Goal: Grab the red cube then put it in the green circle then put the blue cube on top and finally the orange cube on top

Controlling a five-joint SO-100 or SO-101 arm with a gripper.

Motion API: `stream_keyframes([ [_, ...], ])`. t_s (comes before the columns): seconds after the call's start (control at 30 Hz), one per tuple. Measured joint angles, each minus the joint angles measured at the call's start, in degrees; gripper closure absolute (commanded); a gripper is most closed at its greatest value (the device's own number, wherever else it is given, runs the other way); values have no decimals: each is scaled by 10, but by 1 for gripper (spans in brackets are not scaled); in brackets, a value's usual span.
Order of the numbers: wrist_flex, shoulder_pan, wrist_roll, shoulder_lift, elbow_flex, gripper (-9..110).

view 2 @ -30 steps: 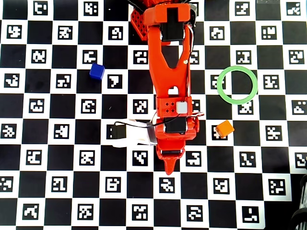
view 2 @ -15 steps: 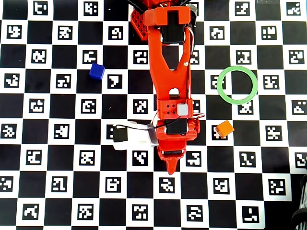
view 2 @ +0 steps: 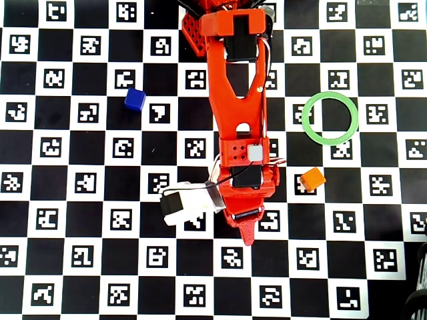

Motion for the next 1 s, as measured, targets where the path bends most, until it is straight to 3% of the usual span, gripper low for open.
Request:
stream_keyframes([
  [0.53, -18, 0, -17, 0, 0, 54],
  [0.83, -33, 0, -15, 0, 0, 83],
  [1.0, -33, 0, -9, 0, 0, 92],
])
